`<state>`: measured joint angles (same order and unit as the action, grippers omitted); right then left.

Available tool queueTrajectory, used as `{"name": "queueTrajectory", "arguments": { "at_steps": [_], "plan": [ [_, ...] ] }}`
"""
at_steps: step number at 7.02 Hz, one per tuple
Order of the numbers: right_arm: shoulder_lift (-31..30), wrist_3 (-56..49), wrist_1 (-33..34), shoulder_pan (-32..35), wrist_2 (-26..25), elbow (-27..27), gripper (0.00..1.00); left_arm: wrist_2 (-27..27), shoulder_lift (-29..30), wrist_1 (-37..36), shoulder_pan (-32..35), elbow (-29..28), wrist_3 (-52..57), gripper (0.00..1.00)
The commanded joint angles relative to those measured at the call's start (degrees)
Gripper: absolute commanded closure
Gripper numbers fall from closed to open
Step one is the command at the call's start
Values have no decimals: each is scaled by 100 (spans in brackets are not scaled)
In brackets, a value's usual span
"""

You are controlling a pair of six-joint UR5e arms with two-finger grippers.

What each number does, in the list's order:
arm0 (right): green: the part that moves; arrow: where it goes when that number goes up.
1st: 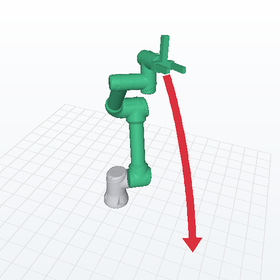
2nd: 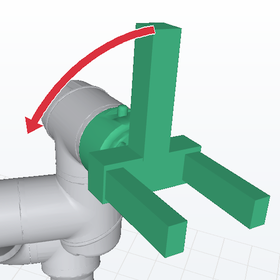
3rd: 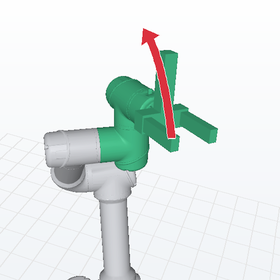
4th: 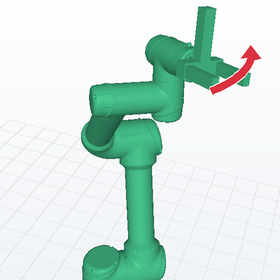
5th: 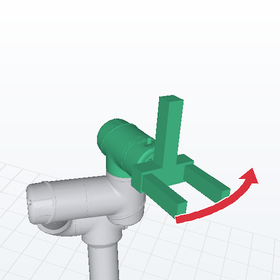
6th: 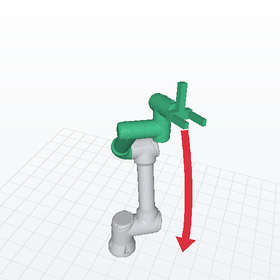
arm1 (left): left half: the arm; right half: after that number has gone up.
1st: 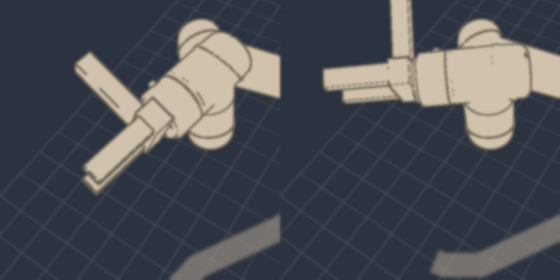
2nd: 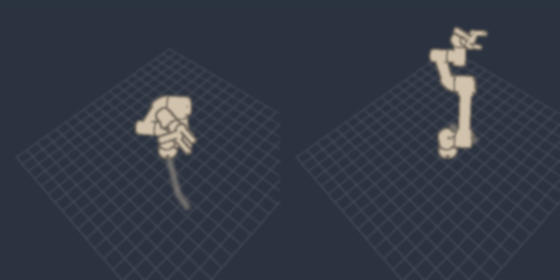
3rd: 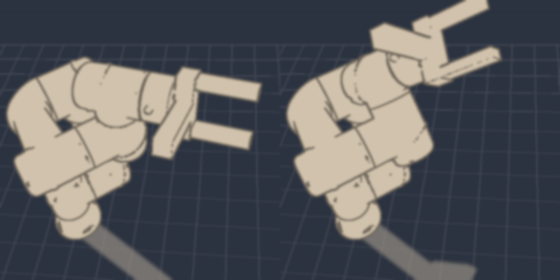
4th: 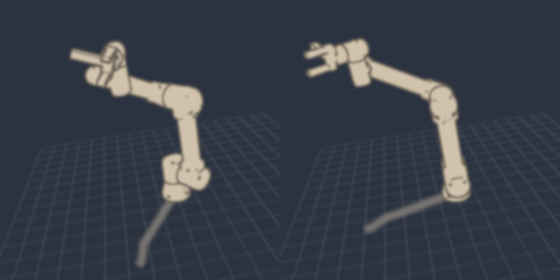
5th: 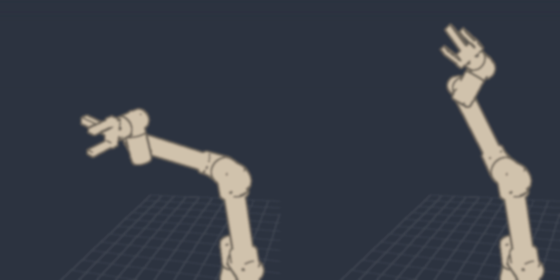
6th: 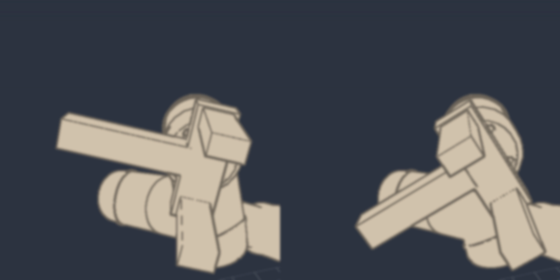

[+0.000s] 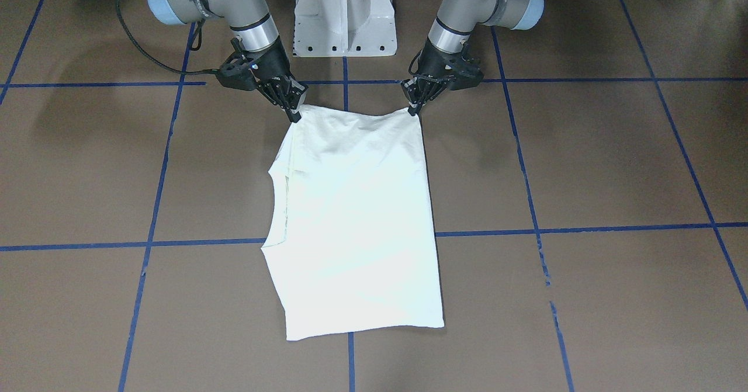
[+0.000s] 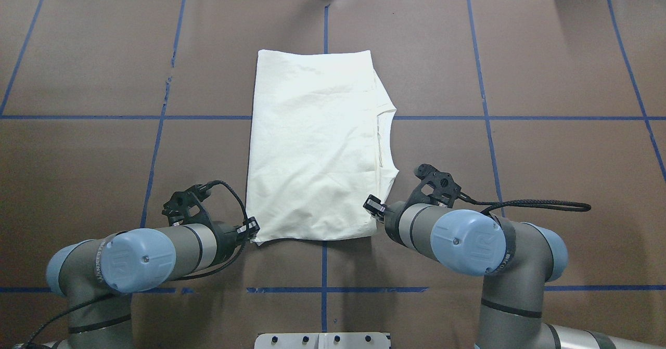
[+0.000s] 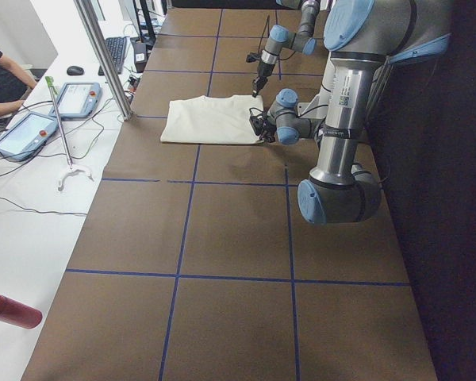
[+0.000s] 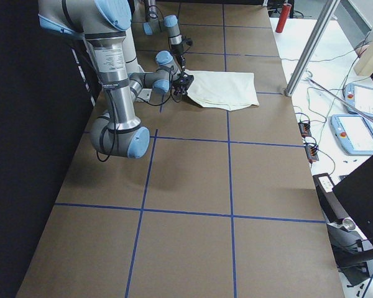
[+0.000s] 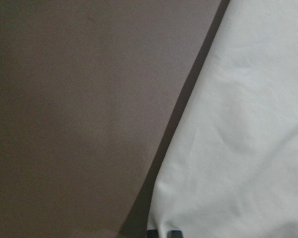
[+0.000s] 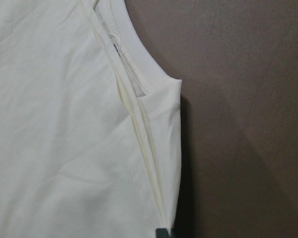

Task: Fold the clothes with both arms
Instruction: 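Move both grippers to the shirt's near corners closest to the robot, then grasp the near corners with both grippers and fold them toward the far edge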

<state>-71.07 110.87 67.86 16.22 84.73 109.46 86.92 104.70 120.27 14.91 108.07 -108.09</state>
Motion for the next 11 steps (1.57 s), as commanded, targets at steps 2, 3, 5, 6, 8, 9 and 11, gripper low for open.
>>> {"name": "queueTrajectory", "arguments": {
  "at_steps": [2, 3, 5, 6, 8, 9, 11],
  "plan": [
    [-178, 4, -1, -22, 9, 363, 100, 35, -133, -404, -31, 903, -210, 100],
    [-666, 4, -1, -240, 17, 948, 100, 44, -160, -669, -249, 1396, -595, 100],
    [-1110, 4, -10, -426, 52, 1794, 100, 70, -169, -768, -392, 2082, -985, 100],
    [-1015, 4, -10, -392, 61, 1920, 100, 227, -39, -1221, -314, 2286, -960, 100],
    [-123, -466, -1, 771, 985, 654, 100, 386, 575, -1515, 607, 1582, -383, 100],
    [30, -583, -19, 1117, 1315, 333, 100, 395, 700, -1437, 827, 1028, -284, 100],
    [382, -628, -10, 1365, 1344, -107, 100, 387, 1078, -1445, 1075, 305, 200, 100]
  ]
}}
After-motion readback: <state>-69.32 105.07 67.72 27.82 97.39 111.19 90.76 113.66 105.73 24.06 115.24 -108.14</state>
